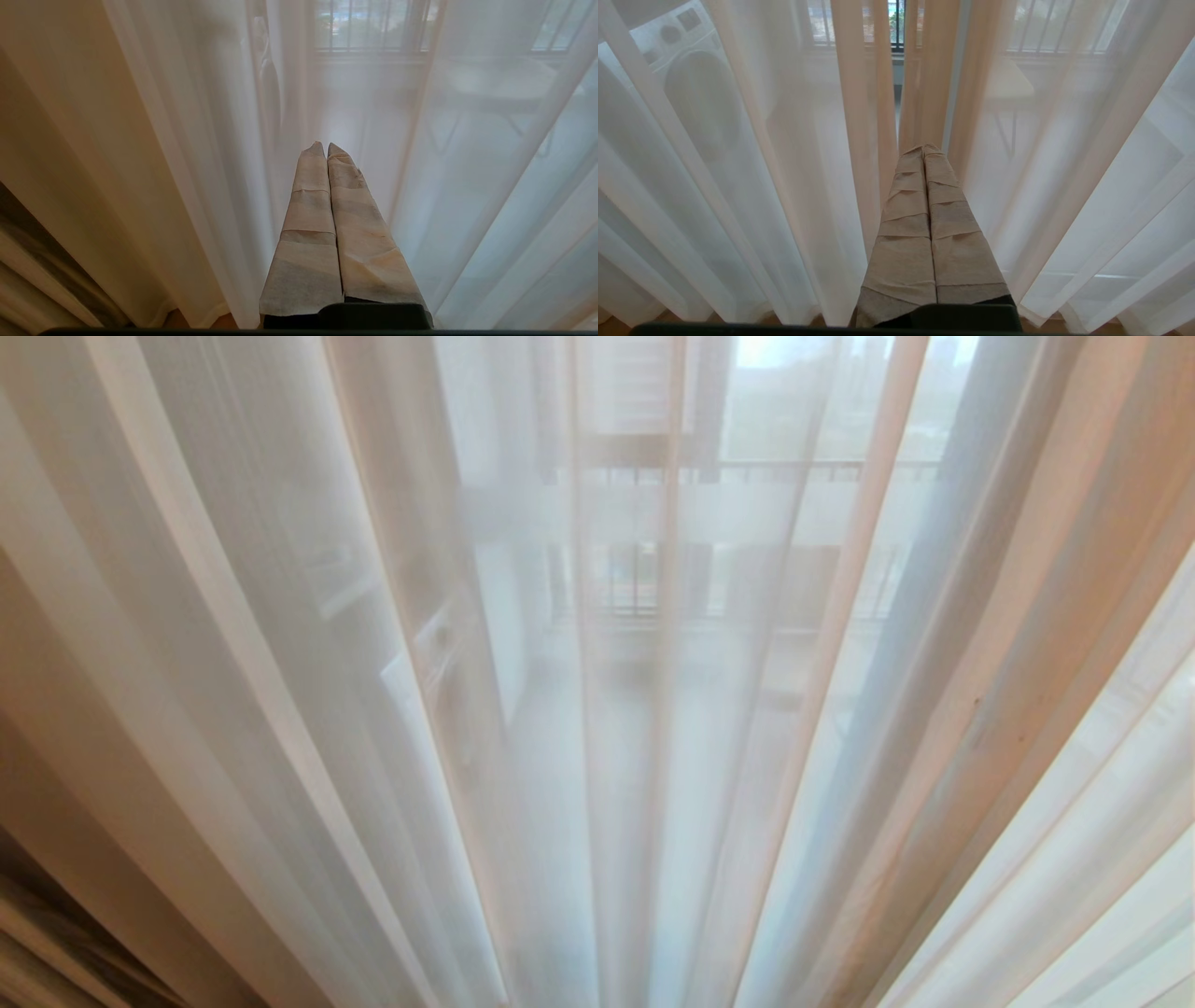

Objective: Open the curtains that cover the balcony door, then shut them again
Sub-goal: Close the outer curtains on both sides

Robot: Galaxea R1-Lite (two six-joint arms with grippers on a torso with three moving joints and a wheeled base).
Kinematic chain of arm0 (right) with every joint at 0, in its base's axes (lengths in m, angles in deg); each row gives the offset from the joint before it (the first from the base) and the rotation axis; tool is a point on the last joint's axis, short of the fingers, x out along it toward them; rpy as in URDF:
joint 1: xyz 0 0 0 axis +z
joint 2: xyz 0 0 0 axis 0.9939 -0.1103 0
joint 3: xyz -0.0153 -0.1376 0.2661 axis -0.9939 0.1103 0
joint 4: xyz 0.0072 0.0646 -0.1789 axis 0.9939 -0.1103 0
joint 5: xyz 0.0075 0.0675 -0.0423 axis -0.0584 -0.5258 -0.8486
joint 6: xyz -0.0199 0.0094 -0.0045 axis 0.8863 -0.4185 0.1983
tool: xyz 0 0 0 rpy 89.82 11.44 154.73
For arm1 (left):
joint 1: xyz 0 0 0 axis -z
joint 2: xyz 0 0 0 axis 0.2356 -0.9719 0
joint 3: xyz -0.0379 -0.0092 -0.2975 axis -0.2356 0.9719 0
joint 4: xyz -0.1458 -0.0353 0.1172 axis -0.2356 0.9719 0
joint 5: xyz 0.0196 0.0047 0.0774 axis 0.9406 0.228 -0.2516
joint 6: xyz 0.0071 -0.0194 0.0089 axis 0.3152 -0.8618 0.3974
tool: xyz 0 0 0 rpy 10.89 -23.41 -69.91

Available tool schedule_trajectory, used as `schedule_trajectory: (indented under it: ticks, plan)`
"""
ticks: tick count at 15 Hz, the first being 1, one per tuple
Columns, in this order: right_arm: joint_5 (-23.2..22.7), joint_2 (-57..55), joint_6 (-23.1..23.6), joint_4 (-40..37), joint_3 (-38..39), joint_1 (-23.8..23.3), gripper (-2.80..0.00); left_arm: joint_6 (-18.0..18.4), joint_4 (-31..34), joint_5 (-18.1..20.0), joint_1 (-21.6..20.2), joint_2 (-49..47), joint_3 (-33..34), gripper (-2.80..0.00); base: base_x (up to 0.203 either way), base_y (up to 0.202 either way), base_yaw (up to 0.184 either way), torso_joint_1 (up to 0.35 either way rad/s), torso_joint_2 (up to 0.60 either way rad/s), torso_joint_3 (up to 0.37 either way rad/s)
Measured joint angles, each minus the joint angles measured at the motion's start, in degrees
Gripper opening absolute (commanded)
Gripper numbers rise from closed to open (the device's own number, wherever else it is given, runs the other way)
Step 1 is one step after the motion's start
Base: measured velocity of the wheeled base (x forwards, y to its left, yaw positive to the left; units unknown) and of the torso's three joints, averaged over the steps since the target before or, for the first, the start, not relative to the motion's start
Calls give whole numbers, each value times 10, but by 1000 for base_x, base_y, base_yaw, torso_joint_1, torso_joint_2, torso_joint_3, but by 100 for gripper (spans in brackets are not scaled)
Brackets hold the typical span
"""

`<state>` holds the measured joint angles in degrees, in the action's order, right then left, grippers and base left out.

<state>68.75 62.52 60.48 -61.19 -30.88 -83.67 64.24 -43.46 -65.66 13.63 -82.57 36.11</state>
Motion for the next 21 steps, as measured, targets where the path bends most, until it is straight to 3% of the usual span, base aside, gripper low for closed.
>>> schedule_trajectory:
  ticks: [15,21]
  plan:
    - [0,0,-1,0,0,0,-280,2,0,-1,0,0,0,-280,0,188,-3,1,2,2]
    - [4,0,-26,1,0,0,-280,2,1,-1,0,0,0,-280,0,14,-1,0,-1,0]
